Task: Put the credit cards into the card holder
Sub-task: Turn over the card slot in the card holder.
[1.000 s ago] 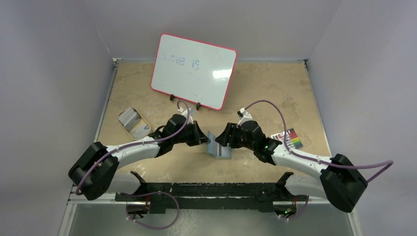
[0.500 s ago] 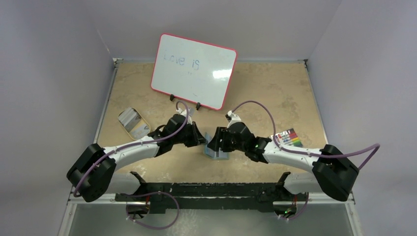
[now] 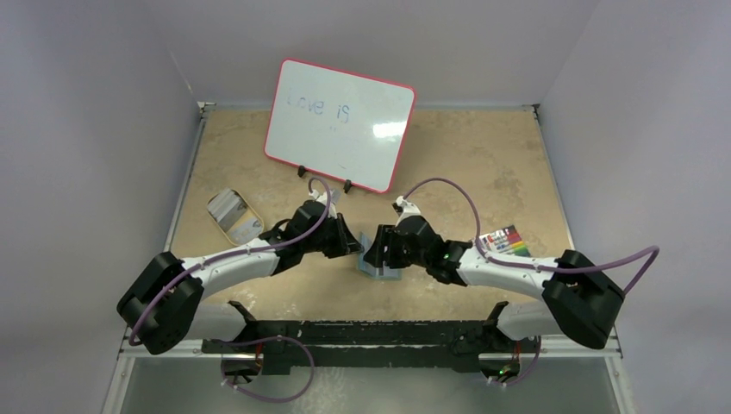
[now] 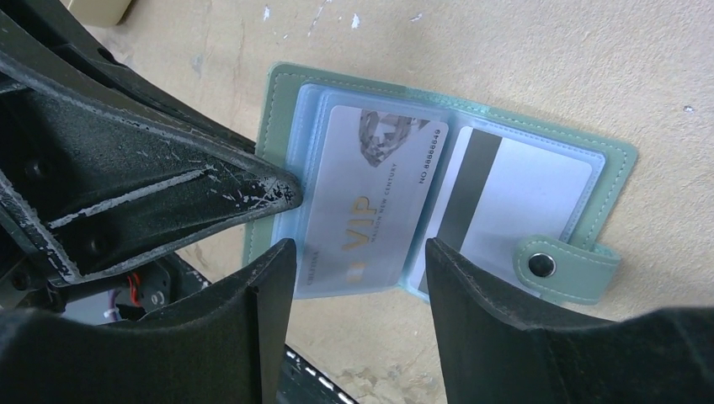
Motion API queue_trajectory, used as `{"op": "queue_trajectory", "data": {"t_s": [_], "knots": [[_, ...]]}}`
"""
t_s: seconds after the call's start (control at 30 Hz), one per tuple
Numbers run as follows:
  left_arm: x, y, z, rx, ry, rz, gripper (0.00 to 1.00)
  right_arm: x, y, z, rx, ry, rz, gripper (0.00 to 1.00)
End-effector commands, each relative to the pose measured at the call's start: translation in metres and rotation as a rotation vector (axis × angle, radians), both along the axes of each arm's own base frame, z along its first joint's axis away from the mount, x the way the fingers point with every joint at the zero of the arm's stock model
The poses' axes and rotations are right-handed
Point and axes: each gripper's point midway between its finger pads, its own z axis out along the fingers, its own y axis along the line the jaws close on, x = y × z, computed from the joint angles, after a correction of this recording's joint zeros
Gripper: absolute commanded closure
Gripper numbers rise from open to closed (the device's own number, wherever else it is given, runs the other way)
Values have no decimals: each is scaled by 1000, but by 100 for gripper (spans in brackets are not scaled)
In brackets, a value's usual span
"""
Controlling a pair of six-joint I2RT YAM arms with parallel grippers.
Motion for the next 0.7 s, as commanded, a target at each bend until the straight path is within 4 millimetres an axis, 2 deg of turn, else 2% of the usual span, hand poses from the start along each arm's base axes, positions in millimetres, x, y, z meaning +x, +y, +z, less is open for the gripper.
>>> {"op": "queue_trajectory", "data": {"t_s": [0.0,0.27,0.67], "knots": [[10,-12,28,-56,-67,-7,100,9,16,19,53,-35,-8,39],[10,-12,28,-48,-67,-10,100,12,8,8,-28,-26,-43,41],[9,-5,15,24,-64,-25,100,15,-12,11,-100,-47,-94,43]]}}
